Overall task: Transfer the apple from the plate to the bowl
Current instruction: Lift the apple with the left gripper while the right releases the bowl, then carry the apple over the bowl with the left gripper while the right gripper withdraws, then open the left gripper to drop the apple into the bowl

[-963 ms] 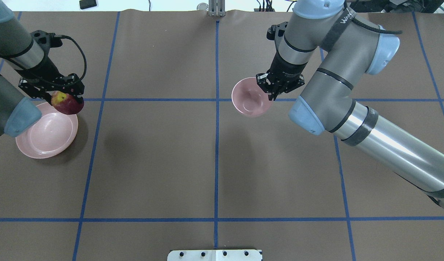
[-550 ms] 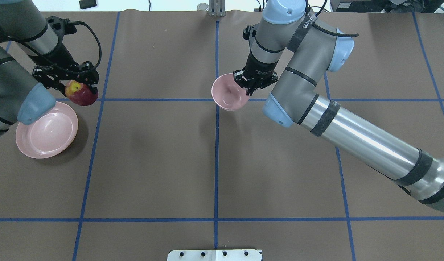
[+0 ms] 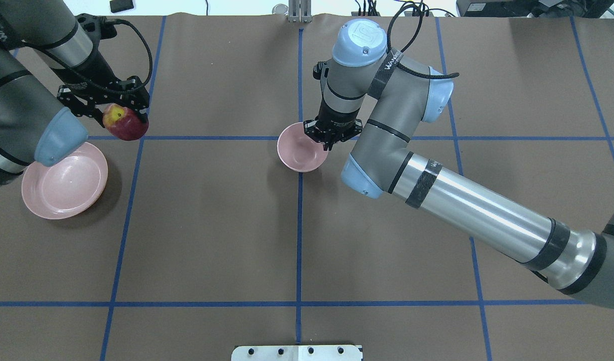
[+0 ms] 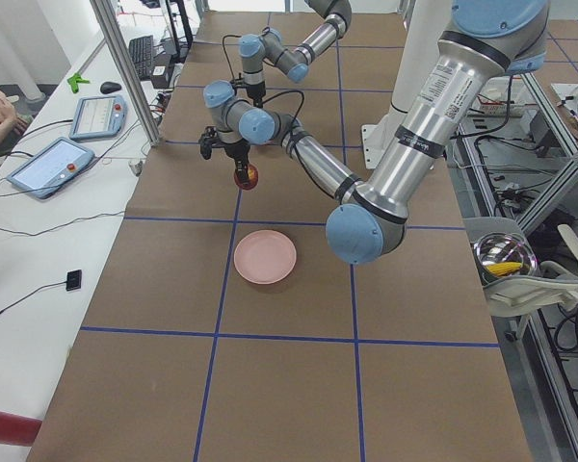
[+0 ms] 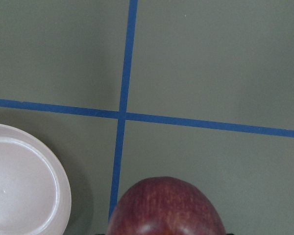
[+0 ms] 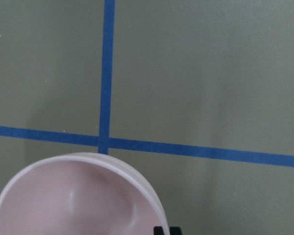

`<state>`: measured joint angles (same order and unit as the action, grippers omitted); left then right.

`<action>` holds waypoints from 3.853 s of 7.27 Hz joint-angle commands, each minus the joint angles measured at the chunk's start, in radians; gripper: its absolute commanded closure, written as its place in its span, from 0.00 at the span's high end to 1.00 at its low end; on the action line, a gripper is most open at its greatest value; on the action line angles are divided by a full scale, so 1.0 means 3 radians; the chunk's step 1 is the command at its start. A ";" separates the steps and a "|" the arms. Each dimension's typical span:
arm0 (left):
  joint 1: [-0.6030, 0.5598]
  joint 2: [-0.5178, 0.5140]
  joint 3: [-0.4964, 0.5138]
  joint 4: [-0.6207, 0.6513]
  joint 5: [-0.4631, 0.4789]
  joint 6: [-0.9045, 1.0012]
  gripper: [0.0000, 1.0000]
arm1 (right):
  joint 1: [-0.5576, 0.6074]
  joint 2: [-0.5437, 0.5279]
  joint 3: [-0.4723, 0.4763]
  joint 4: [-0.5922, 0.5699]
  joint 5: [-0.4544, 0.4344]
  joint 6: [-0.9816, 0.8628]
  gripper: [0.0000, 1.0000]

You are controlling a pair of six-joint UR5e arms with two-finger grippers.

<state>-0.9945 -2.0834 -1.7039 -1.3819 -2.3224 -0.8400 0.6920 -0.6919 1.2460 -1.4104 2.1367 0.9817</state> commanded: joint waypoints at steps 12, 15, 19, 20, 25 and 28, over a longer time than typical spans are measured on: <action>0.0784 -0.1644 0.1397 -0.0522 0.0194 -0.1398 0.00 | 0.0878 -0.0735 0.0366 -0.0018 0.0430 -0.0439 1.00; 0.0957 -0.1732 0.1675 -0.0716 0.0470 -0.1439 0.00 | 0.0930 -0.0828 0.0438 -0.0023 0.0440 -0.0516 1.00; 0.1090 -0.1743 0.1910 -0.1042 0.0675 -0.1591 0.11 | 0.0960 -0.0844 0.0443 -0.0023 0.0461 -0.0603 1.00; 0.1116 -0.1738 0.1977 -0.1175 0.0690 -0.1678 0.52 | 0.0986 -0.0849 0.0448 -0.0023 0.0461 -0.0608 1.00; 0.0816 -0.1478 0.1591 -0.1146 0.0528 -0.1655 0.99 | 0.1373 -0.1012 0.0489 -0.0028 0.0782 -0.0619 1.00; 0.0218 -0.0263 0.0426 -0.0953 0.0465 -0.0300 0.99 | 0.1802 -0.1241 0.0723 -0.0903 0.0783 -0.1861 1.00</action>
<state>-0.8506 -2.3098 -1.4340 -1.7034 -2.1786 -1.1252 1.1691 -1.0306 1.4200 -1.5390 2.3783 0.6128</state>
